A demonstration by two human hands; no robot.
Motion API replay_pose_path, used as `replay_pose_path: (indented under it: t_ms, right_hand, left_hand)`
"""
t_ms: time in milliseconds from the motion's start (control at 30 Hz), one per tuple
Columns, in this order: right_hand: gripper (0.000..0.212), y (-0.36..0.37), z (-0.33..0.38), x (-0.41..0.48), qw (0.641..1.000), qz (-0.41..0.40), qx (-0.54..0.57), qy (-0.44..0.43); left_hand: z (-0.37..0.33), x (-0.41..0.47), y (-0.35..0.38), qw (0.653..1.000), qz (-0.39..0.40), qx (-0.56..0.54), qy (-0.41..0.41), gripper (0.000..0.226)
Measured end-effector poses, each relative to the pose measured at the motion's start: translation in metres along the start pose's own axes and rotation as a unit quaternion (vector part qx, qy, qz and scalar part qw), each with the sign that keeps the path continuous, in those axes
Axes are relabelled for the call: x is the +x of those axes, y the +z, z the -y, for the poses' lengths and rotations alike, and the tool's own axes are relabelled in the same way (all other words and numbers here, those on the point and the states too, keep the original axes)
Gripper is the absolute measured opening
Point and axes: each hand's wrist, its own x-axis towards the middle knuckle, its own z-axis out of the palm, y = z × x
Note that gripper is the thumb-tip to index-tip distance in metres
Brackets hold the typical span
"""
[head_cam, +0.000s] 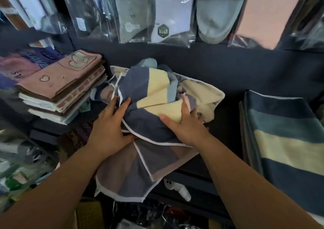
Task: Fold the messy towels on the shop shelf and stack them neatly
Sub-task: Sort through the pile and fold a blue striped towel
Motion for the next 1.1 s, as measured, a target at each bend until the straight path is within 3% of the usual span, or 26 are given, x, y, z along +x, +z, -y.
replay_pose_path:
  t_ms: [200, 367, 500, 533, 600, 667, 767, 833, 933, 1000, 1100]
  right_hand:
    - [0.093, 0.036, 0.037, 0.026, 1.000, -0.020, -0.010, -0.014]
    - [0.091, 0.062, 0.068, 0.044, 1.000, -0.027, 0.003, -0.014]
    - [0.099, 0.057, 0.068, 0.046, 0.999, -0.025, 0.021, 0.002]
    - [0.103, 0.052, 0.068, 0.041, 0.998, -0.047, 0.037, 0.005]
    - [0.105, 0.043, 0.072, 0.021, 0.983, -0.167, 0.061, -0.036]
    - [0.099, 0.035, 0.080, -0.007, 0.941, -0.286, 0.045, -0.176]
    - [0.067, 0.025, 0.088, -0.030, 0.894, -0.314, -0.077, -0.310]
    - [0.037, 0.016, 0.088, -0.033, 0.893, -0.314, -0.073, -0.313]
    - [0.017, -0.016, 0.087, -0.036, 0.909, -0.313, 0.113, -0.252]
    - [0.015, -0.042, 0.084, -0.040, 0.890, -0.346, 0.181, -0.234]
    - [0.024, -0.073, 0.079, -0.048, 0.872, -0.390, 0.172, -0.239]
  left_hand:
    - [0.049, 0.008, -0.022, 0.999, -0.028, -0.004, 0.023, 0.092]
    - [0.070, 0.012, -0.041, 0.981, -0.185, -0.001, 0.065, 0.041]
    - [0.060, 0.015, -0.055, 0.964, -0.239, 0.003, 0.113, 0.024]
    - [0.054, 0.017, -0.060, 0.961, -0.245, -0.003, 0.129, 0.023]
    - [0.039, 0.025, -0.073, 0.956, -0.252, -0.023, 0.149, 0.023]
    - [0.023, 0.034, -0.087, 0.945, -0.270, -0.060, 0.173, 0.025]
    - [-0.005, 0.045, -0.106, 0.928, -0.286, -0.114, 0.211, 0.025]
    - [-0.022, 0.050, -0.115, 0.924, -0.275, -0.145, 0.224, 0.023]
    - [-0.033, 0.059, -0.120, 0.925, -0.225, -0.162, 0.259, 0.029]
    - [-0.031, 0.066, -0.116, 0.937, -0.181, -0.127, 0.271, 0.038]
    - [-0.027, 0.071, -0.108, 0.949, -0.180, -0.090, 0.241, 0.024]
